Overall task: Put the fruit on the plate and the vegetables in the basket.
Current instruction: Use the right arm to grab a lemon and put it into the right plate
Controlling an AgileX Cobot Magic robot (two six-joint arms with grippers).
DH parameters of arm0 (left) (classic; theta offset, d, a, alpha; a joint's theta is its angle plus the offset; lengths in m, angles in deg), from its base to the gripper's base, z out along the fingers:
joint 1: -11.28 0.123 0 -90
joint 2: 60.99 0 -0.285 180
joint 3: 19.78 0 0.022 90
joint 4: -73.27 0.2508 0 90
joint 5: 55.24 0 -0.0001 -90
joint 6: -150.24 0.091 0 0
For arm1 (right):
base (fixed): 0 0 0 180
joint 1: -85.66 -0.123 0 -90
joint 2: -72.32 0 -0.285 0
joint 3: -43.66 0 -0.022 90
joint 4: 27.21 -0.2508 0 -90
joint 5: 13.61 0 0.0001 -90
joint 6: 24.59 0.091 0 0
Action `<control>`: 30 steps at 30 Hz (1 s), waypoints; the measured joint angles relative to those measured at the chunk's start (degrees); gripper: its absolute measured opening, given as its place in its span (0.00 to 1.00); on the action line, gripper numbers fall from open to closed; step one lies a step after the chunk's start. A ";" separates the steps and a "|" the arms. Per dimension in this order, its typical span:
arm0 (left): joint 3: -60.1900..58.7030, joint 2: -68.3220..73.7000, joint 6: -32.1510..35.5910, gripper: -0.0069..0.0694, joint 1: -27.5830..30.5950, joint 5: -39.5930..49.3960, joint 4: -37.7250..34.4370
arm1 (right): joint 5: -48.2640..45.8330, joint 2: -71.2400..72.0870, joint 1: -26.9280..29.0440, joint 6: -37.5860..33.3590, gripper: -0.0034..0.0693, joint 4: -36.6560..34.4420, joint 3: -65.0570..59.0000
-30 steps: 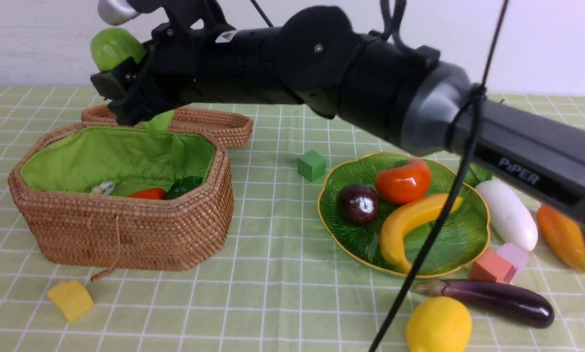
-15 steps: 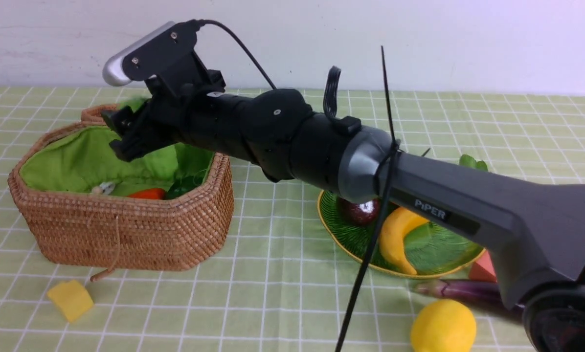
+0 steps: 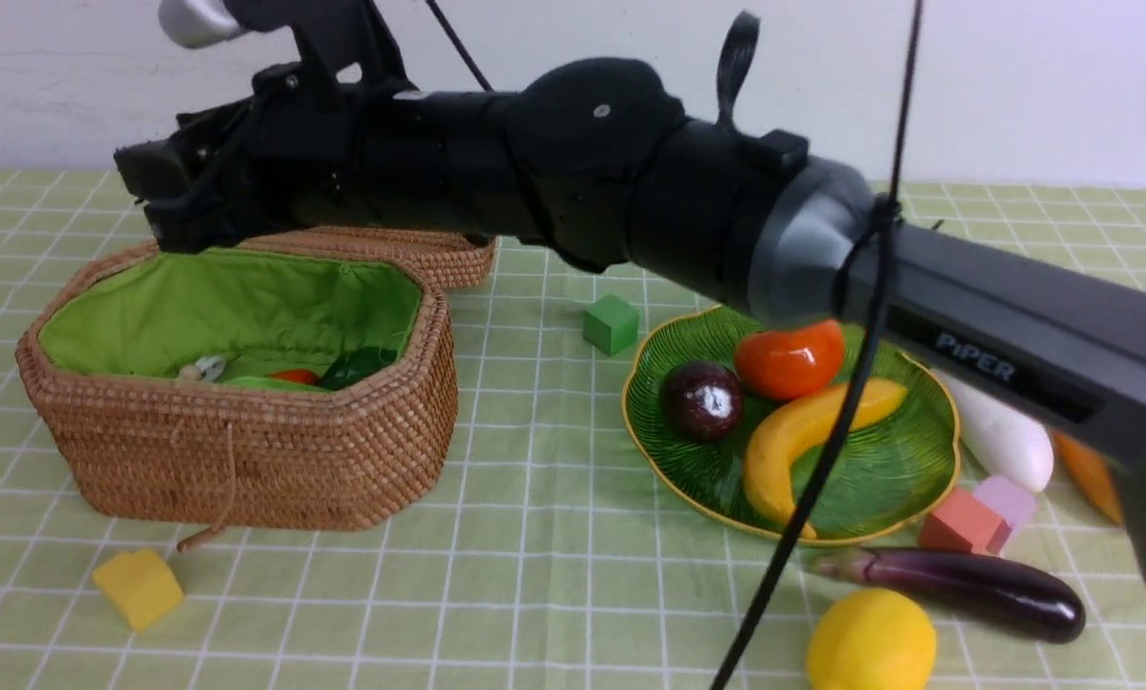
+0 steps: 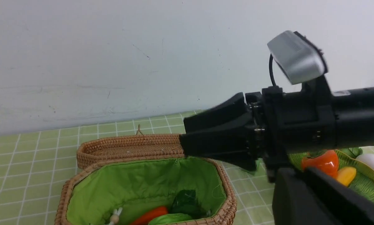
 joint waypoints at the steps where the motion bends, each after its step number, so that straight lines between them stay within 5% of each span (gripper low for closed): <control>1: 0.00 0.00 0.00 0.13 0.00 -0.17 -0.32 | -3.55 0.73 0.04 3.71 0.31 2.29 0.00; 5: 0.00 0.00 0.00 0.13 0.00 -0.99 -2.93 | -22.59 3.46 0.27 24.50 0.04 22.06 0.00; 11: 0.00 0.00 2.07 0.14 0.00 -1.32 -8.90 | -43.41 5.52 0.27 46.81 0.04 48.29 -0.08; 22: 0.00 0.00 23.59 0.14 0.00 1.30 -32.23 | -44.61 24.49 0.99 61.98 0.05 65.71 -18.18; 30: 0.00 0.00 38.30 0.14 0.00 2.77 -45.22 | -44.76 36.05 10.88 84.70 0.16 70.01 -42.64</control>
